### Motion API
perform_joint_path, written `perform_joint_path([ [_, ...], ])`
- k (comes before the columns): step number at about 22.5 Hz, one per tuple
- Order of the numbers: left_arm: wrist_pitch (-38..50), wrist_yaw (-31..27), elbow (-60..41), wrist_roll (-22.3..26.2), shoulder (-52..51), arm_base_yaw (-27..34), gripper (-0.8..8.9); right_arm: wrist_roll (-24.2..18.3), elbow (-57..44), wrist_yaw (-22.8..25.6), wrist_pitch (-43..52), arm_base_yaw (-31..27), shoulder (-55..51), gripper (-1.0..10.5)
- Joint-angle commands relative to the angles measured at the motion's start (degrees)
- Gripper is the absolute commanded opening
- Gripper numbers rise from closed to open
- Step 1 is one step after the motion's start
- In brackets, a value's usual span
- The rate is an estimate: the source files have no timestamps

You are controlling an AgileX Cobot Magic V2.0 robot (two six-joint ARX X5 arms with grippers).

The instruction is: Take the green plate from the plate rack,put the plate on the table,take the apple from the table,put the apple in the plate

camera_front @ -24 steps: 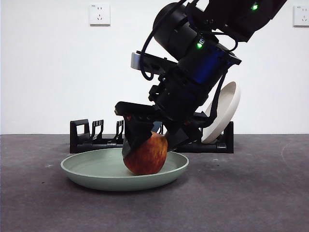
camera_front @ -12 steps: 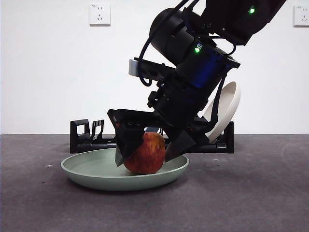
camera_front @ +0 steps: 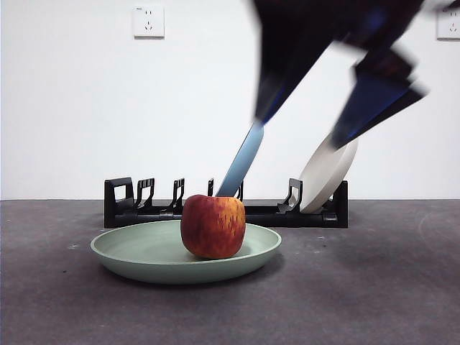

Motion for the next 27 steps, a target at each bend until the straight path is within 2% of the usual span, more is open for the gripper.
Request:
perform_joint_path([
  [1,-0.3,0.1,0.0,0.0,0.1,-0.2,2.83,-0.1,0.0,-2.6,-5.7,0.2,-7.3,5.5],
  [2,-0.3,0.2,0.0,-0.2,0.1,-0.2,2.81,-0.1,0.0,-3.9,-7.3,0.2,-10.4,4.8],
  [4,-0.6,0.3,0.0,-0.5,0.1,-0.2,2.41,0.7,0.0,-3.7,-9.7,0.2,-15.5,2.6],
  [6,-0.9,0.3,0.0,-0.7,0.1,-0.2,-0.29,0.7,0.0,-3.8,-11.2,0.2,-19.3,-0.3],
  [10,-1.0,1.9,0.0,-1.1,0.1,-0.2,-0.07,0.6,0.0,-3.6,-12.2,0.1,-21.9,-0.1],
  [13,-1.1,1.6,0.0,-1.1,0.1,-0.2,-0.04,1.8,0.0,-3.7,-12.2,0.1,-22.2,0.0],
  [27,0.2,1.4,0.0,-1.1,0.1,-0.2,-0.04,1.8,0.0,-3.6,-12.2,0.1,-22.2,0.0],
])
